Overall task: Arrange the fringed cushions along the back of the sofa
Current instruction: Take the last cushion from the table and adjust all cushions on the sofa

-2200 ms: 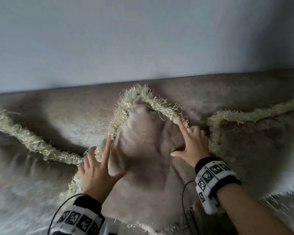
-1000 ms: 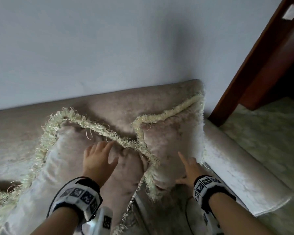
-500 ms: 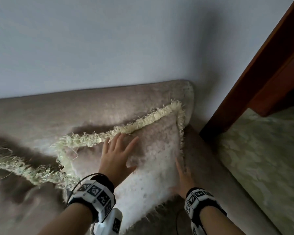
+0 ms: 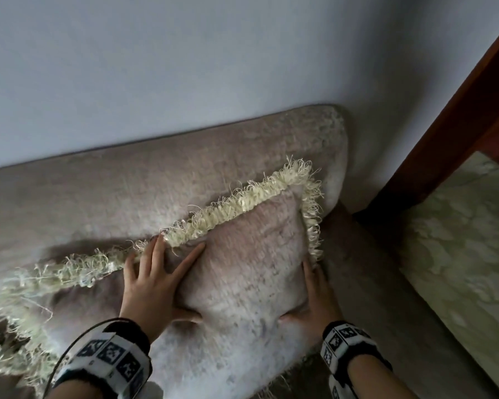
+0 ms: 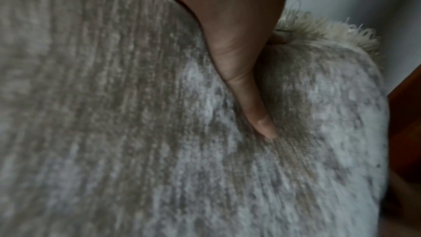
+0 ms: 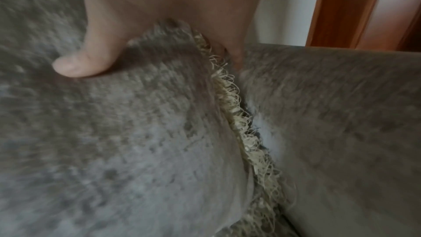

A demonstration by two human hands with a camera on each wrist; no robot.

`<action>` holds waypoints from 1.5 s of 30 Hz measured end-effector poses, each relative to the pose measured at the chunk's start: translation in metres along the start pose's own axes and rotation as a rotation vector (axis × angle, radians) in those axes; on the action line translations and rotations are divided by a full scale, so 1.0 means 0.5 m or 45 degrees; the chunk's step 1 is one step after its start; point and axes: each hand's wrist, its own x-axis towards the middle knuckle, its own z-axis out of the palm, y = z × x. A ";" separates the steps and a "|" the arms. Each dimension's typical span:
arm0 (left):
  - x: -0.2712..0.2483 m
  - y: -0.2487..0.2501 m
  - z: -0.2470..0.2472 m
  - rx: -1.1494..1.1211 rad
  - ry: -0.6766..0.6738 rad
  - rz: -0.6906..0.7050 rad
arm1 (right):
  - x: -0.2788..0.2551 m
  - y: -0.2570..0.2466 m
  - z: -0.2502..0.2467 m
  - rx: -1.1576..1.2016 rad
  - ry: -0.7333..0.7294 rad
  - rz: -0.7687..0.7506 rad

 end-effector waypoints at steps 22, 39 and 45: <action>-0.085 0.076 -0.149 -0.164 0.123 -0.267 | -0.102 -0.040 -0.095 0.260 0.164 -0.069; -0.170 0.021 -0.089 -0.167 -0.227 -0.565 | -0.003 -0.221 -0.077 -0.472 0.001 -0.207; -0.149 0.019 -0.030 -0.174 -0.242 -0.510 | 0.036 -0.224 -0.072 -0.572 -0.008 -0.190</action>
